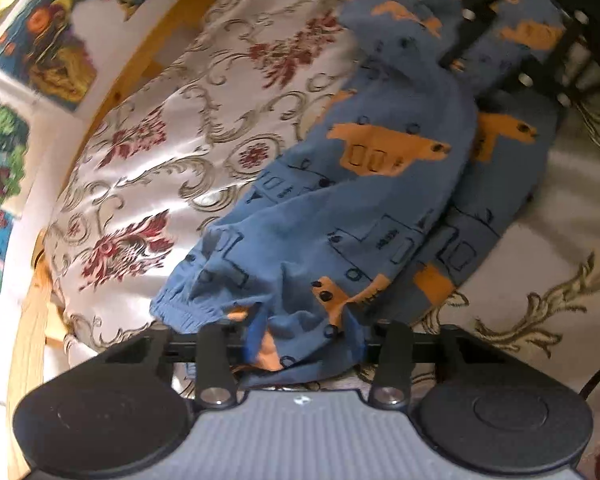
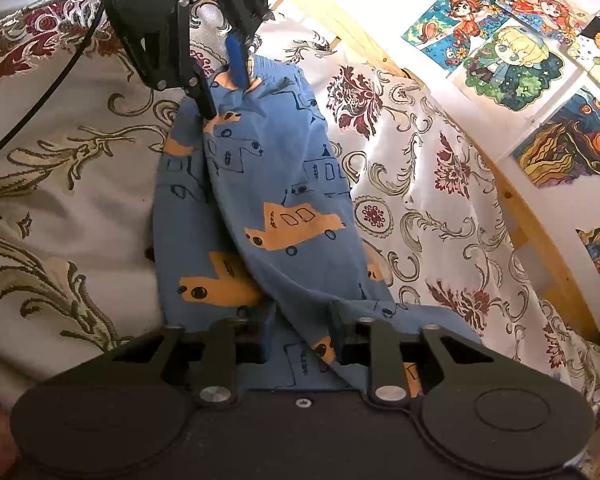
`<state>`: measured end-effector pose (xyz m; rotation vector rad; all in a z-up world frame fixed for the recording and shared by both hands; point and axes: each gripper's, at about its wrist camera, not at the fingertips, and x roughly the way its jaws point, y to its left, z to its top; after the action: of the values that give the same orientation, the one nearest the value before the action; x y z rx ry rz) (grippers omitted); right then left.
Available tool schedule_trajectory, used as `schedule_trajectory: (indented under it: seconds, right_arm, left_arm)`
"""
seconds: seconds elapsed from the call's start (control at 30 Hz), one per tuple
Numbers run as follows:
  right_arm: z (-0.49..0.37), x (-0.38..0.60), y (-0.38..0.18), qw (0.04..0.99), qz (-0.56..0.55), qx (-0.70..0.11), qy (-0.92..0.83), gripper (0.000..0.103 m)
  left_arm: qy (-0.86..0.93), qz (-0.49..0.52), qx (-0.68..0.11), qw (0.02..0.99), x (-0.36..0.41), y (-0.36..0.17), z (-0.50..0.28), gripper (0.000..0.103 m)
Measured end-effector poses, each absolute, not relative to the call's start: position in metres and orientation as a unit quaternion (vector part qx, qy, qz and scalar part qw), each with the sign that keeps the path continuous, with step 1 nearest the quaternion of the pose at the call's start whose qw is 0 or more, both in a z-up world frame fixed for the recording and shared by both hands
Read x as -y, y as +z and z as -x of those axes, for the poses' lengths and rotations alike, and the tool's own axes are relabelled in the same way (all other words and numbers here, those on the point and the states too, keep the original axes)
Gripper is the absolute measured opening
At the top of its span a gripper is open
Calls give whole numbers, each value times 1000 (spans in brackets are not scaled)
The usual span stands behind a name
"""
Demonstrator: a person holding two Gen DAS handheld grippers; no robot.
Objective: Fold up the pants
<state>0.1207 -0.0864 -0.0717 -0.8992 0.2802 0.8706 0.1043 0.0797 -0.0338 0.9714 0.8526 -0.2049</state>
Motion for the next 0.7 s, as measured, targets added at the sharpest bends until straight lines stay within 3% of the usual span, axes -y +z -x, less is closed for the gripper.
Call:
schedule_trajectory:
  seconds: [0.1, 0.2, 0.47, 0.53, 0.7]
  right_arm:
    - [-123, 86, -71, 802, 415, -134, 408, 7]
    - [-123, 87, -69, 805, 408, -133, 410, 2]
    - [-123, 92, -63, 805, 397, -146, 416, 1]
    - [-123, 92, -61, 807, 392, -147, 416, 1]
    - [-127, 93, -56, 813, 379, -150, 416, 1]
  left_arm:
    - [-93, -460, -394, 790, -77, -40, -103, 16]
    - [-89, -474, -384, 787, -74, -45, -100, 5]
    - [-68, -478, -372, 793, -75, -42, -98, 1]
    - [-81, -479, -368, 793, -73, -42, -93, 2]
    - [-112, -490, -363, 784, -68, -48, -85, 37]
